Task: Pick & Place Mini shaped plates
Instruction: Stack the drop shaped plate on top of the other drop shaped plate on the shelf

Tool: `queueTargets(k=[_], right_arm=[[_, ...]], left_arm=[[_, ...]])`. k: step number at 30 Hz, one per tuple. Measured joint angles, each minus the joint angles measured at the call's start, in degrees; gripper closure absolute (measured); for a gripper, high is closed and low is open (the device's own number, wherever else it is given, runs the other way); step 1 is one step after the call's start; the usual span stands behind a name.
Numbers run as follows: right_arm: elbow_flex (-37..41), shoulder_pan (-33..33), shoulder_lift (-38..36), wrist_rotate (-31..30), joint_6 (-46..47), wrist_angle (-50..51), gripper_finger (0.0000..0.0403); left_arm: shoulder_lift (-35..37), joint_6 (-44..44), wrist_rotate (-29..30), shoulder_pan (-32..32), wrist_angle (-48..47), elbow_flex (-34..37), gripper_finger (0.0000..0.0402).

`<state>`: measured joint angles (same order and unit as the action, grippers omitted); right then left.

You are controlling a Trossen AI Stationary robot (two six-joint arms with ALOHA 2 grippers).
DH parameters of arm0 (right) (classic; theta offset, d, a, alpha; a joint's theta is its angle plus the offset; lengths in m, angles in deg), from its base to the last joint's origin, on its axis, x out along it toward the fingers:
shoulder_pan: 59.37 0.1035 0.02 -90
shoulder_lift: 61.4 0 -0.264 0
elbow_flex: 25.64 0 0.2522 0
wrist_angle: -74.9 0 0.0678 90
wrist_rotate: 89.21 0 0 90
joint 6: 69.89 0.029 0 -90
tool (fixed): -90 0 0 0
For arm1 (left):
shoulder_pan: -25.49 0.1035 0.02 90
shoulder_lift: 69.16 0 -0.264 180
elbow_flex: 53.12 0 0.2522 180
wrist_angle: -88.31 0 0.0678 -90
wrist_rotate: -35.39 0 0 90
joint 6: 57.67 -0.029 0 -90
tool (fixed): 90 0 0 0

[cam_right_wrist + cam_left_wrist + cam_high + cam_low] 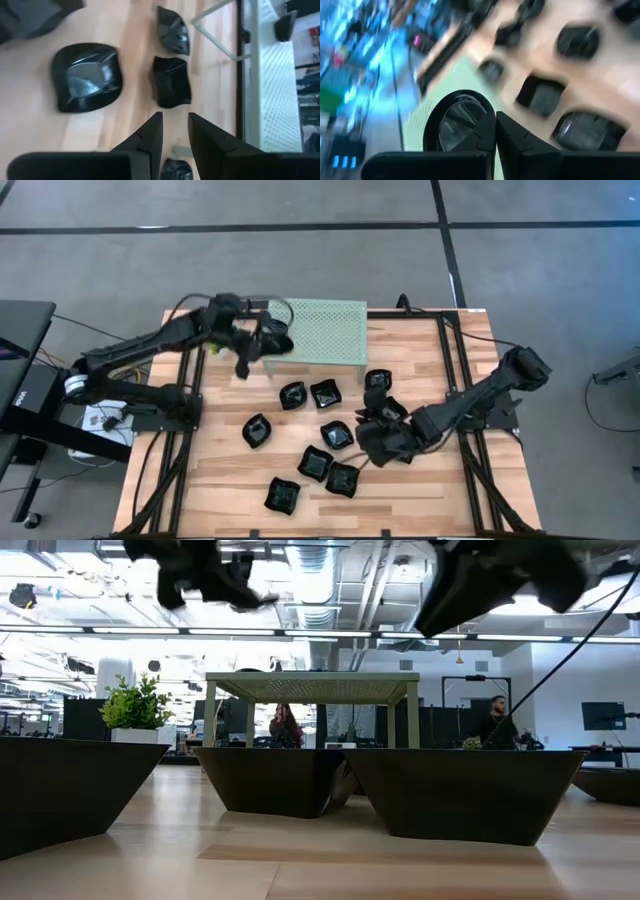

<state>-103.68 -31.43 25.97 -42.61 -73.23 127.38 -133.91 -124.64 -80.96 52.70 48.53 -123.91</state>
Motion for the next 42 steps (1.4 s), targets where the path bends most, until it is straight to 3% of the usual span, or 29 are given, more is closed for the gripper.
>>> queueTargets(k=[3, 7, 10, 16, 21, 36, 42], right_arm=[[0.0, -2.4, 0.0, 0.1, -0.2, -0.5, 0.0317], [0.0, -5.6, 0.0, 1.5, -0.2, -0.3, 0.0317], [0.0, -7.6, 0.0, 3.1, -0.2, -0.3, 0.0317], [0.0, -10.0, 0.0, 6.2, -0.2, -0.2, 0.0317], [0.0, -10.5, 0.0, 6.3, -0.2, -0.4, 0.0317], [0.0, -10.4, 0.0, 6.3, -0.2, -0.4, 0.0317], [0.0, -10.3, 0.0, 6.3, -0.2, -0.4, 0.0317]], left_arm=[[-3.6, 1.8, -0.3, 6.5, 1.7, 0.0, 0.0395], [-8.9, 2.5, -0.5, 10.6, 3.2, 0.1, 0.0395], [-10.9, -1.4, -0.5, 11.3, 5.4, 0.1, 0.0395], [-11.7, 0.7, -0.7, 13.1, 5.5, -1.3, 0.0395], [-11.8, 4.5, -0.7, 15.3, 4.2, -1.4, 0.0395], [-11.9, 3.3, -4.3, 16.4, 1.2, -1.2, 0.0394], [-11.9, 8.2, -4.0, 16.4, 1.2, -1.2, 0.0394]])
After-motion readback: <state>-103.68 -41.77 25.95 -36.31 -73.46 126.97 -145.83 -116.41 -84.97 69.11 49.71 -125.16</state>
